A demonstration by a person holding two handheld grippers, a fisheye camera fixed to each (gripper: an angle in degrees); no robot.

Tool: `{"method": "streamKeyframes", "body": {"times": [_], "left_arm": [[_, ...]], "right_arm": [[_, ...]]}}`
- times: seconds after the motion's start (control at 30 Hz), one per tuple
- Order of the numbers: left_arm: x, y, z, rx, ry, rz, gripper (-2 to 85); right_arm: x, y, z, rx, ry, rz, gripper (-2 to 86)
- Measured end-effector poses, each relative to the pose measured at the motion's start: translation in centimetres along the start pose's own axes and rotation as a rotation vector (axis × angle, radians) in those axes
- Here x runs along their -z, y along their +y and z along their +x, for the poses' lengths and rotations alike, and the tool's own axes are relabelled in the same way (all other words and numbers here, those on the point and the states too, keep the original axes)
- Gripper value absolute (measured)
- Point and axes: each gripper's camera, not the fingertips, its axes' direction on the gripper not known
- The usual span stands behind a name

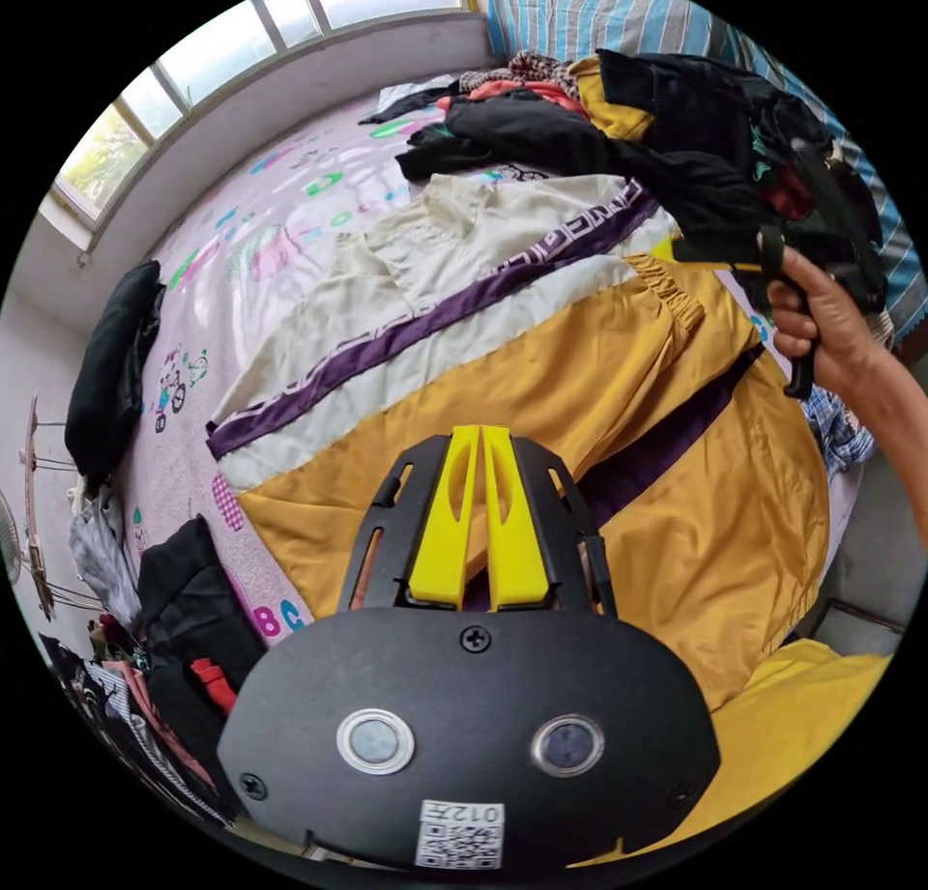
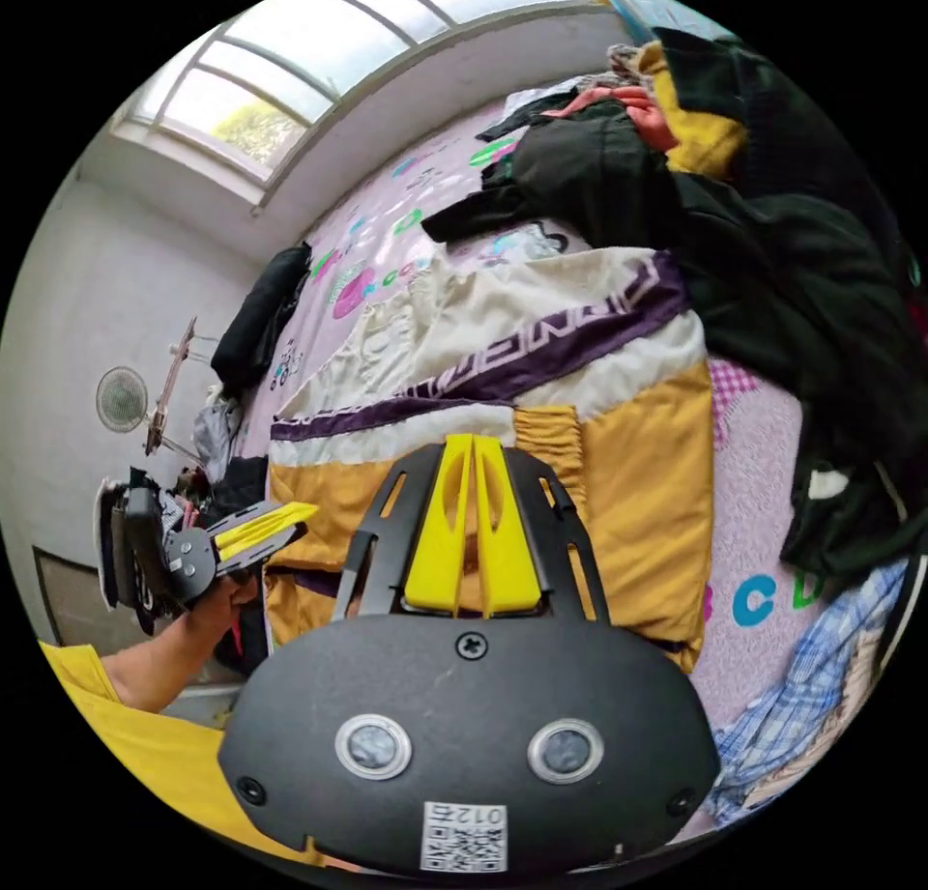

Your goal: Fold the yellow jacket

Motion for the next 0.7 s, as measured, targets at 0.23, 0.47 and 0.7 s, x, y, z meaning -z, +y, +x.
{"method": "streamKeyframes", "body": {"times": [0.23, 0.47, 0.7], "left_arm": [[-1.5, -0.1, 1.2, -0.046, -0.011, -0.03, -0.1], [-2.1, -0.3, 1.6, -0.049, 0.003, -0.022, -0.2], [-0.9, 2.4, -1.5, 0.056, 0.026, -0.005, -0.2]], "right_arm": [[-6.8, -7.0, -5.0, 0.051, 0.206, -0.175, 0.2], [-11.1, -7.2, -7.3, 0.062, 0.116, -0.285, 0.0], [-6.7, -5.1, -8.3, 0.109, -0.002, -0.171, -0.1]]}}
